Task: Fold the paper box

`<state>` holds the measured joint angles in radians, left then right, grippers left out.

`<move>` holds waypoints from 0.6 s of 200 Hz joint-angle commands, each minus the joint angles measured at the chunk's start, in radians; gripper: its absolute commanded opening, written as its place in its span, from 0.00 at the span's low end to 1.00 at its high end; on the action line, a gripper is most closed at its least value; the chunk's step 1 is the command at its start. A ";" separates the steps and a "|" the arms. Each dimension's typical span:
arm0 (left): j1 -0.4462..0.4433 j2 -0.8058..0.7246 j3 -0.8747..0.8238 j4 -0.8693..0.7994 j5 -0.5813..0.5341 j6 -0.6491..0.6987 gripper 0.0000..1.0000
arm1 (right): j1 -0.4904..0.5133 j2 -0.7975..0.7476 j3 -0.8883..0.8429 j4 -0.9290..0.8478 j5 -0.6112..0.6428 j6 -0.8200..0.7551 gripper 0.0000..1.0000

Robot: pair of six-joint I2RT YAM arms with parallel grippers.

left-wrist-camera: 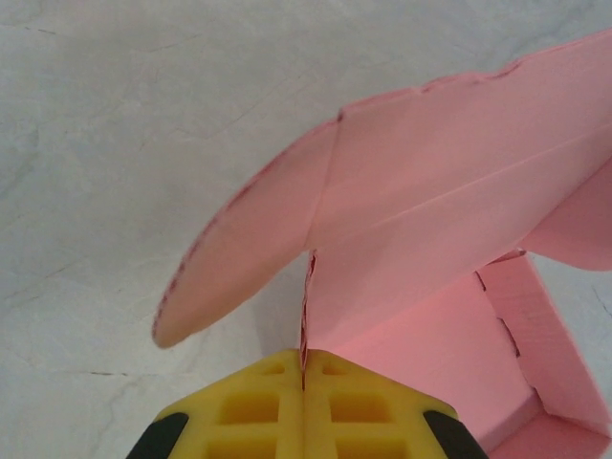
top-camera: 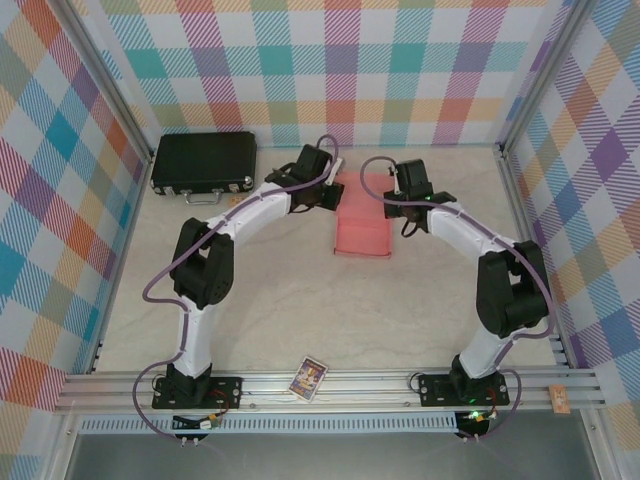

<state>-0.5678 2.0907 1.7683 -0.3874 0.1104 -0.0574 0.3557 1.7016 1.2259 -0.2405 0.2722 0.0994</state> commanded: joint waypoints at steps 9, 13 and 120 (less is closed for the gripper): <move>-0.016 -0.072 -0.081 0.174 -0.066 -0.070 0.01 | 0.030 -0.043 -0.052 0.097 0.096 0.087 0.00; -0.019 -0.076 -0.090 0.186 -0.076 -0.073 0.01 | 0.033 -0.044 -0.056 0.101 0.098 0.090 0.00; -0.077 -0.164 -0.303 0.389 -0.210 -0.159 0.02 | 0.126 -0.094 -0.163 0.194 0.308 0.193 0.00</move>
<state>-0.6243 1.9823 1.5146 -0.0856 -0.0475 -0.1871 0.4610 1.6363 1.0973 -0.0902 0.5072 0.2481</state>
